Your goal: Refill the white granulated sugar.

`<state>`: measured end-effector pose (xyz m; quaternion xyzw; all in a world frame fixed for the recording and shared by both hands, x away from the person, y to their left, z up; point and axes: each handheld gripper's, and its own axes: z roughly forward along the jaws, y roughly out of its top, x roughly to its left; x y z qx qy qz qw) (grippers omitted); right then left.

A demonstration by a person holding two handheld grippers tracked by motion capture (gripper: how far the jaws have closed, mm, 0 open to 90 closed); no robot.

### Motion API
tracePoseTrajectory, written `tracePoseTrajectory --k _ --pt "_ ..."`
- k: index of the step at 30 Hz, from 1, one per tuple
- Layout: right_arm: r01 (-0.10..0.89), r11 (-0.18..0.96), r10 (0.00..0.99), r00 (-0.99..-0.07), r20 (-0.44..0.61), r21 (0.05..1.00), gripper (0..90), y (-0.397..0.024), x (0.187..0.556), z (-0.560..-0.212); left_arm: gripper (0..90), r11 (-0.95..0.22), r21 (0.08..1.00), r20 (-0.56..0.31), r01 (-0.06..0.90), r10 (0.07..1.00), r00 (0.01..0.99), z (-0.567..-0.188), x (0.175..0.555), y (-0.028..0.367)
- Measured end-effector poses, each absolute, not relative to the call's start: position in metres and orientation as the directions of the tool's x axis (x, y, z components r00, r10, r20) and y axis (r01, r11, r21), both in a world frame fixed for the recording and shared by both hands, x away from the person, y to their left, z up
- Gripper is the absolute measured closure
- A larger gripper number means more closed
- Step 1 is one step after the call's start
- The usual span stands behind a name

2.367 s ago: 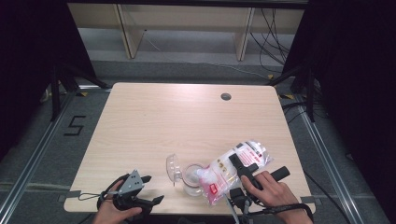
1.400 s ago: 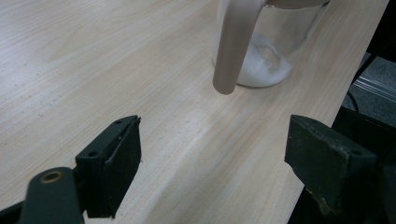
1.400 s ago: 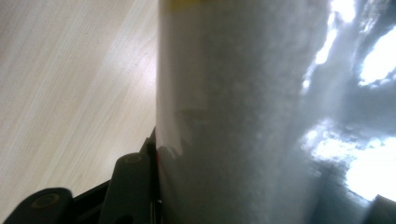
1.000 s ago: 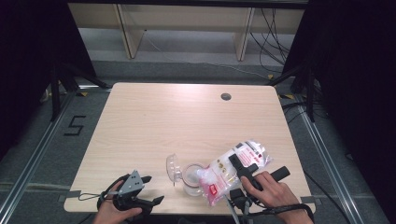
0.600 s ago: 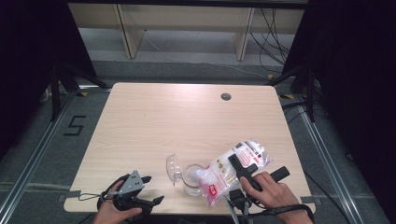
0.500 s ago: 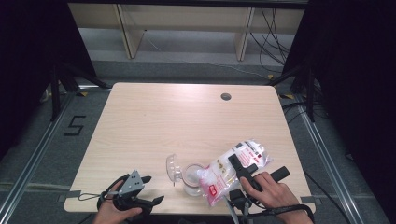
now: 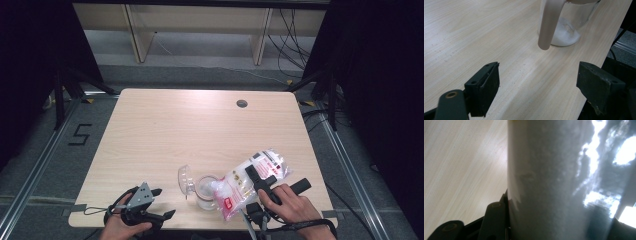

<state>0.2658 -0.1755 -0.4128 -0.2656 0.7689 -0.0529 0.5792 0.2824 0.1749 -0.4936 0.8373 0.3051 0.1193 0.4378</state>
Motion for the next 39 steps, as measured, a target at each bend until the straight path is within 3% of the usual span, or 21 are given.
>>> tracePoseTrajectory --k 24,33,39 --pt "-0.366 0.858 -0.453 -0.206 -0.867 -0.361 57.1 -0.1781 0.2684 -0.414 18.3 -0.429 0.806 -0.07 0.409 0.617 0.784 -0.4944 0.2831 0.1752" --pt "-0.397 0.869 -0.408 -0.239 -0.881 -0.295 57.6 -0.1817 0.2729 -0.4187 18.3 -0.428 0.806 -0.069 0.408 0.617 0.784 -0.4948 0.2832 0.1753" --pt "-0.392 0.864 -0.427 -0.237 -0.873 -0.316 57.9 -0.1835 0.2748 -0.4183 18.3 -0.442 0.801 -0.056 0.404 0.616 0.786 -0.4945 0.284 0.1764"
